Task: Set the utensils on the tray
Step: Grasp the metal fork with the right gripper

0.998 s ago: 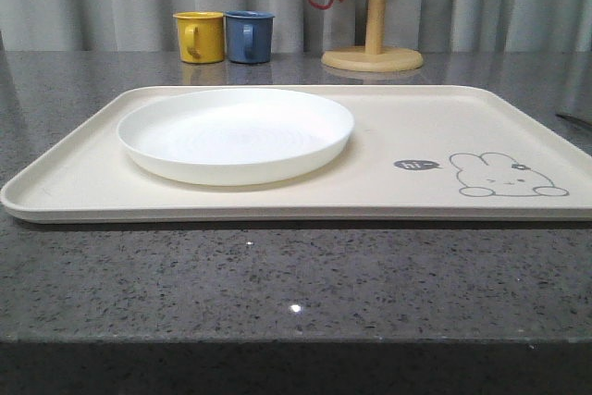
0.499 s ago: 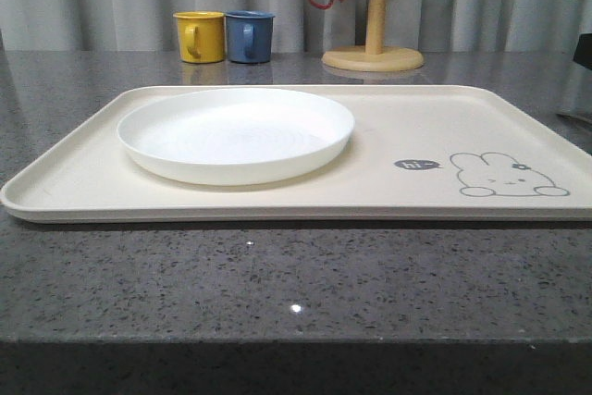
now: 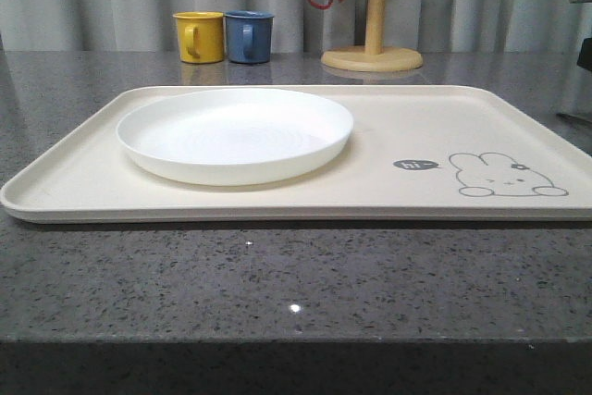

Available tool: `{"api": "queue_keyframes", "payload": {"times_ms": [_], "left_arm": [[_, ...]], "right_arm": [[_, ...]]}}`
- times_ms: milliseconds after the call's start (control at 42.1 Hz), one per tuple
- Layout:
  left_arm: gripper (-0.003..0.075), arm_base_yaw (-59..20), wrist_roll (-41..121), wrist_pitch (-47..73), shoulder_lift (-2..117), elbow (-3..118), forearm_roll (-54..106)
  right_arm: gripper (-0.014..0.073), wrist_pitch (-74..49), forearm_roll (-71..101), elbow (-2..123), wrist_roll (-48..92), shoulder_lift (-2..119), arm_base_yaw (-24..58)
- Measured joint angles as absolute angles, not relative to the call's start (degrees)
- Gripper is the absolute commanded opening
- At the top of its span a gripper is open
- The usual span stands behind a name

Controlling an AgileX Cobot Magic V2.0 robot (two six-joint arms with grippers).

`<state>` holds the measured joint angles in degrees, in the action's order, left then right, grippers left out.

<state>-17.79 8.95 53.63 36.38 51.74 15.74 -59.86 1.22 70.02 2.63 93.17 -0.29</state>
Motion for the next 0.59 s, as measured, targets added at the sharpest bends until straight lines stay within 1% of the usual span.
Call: {"api": "queue_keyframes", "payload": {"times_ms": [71, 166, 428, 594], "left_arm": [[0.0295, -17.8, 9.0, 53.6, 36.4, 51.7, 15.7], [0.0295, -17.8, 9.0, 53.6, 36.4, 51.7, 15.7], [0.0295, -17.8, 9.0, 53.6, 36.4, 51.7, 15.7], [0.0295, -17.8, 9.0, 53.6, 36.4, 51.7, 15.7]], "right_arm": [[0.0024, -59.9, 1.2, 70.0, 2.7, 93.2, -0.3], [-0.0006, -59.9, 1.2, 70.0, 2.7, 93.2, -0.3], [-0.0006, -60.1, 1.2, 70.0, 2.7, 93.0, -0.3], [-0.0006, -61.6, 1.6, 70.4, 2.7, 90.2, 1.3]]}}
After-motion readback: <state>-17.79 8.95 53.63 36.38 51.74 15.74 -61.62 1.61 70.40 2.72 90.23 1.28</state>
